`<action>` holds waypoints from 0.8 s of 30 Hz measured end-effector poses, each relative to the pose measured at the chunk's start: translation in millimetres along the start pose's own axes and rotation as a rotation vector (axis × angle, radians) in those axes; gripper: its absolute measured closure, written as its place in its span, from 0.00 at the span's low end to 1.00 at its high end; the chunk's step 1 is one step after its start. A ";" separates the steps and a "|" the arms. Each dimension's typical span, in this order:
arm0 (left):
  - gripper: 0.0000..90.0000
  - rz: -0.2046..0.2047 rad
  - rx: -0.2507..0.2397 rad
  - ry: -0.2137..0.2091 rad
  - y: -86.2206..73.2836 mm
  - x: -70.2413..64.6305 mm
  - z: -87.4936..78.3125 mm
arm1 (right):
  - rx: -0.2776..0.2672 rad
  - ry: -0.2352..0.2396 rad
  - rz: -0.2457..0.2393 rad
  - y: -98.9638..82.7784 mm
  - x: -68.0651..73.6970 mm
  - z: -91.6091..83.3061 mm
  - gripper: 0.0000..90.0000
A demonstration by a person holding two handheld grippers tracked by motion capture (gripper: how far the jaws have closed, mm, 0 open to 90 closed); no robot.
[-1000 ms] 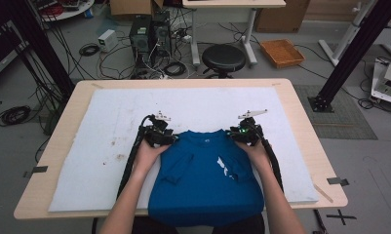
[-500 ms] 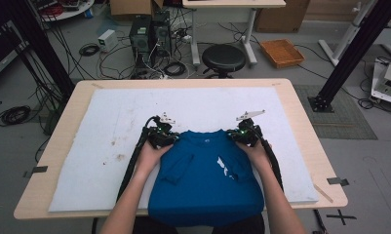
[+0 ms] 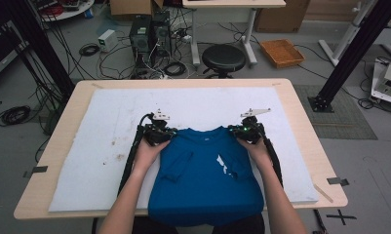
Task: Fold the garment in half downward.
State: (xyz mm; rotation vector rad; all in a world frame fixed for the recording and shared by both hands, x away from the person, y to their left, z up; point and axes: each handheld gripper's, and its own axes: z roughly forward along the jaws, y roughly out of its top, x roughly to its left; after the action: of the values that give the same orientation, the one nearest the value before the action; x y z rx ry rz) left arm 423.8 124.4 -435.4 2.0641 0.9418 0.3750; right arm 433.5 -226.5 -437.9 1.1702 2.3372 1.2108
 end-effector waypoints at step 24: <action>0.97 0.208 -0.201 -0.023 -4.5 -54.4 -91.2 | -0.159 -0.003 -0.096 -11.2 54.8 -83.5 0.98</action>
State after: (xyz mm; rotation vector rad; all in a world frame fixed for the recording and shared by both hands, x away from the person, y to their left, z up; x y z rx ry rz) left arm 334.7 137.1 -378.8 1.9810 0.6485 0.5326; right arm 346.8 -236.0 -388.0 0.9957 2.2206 1.3313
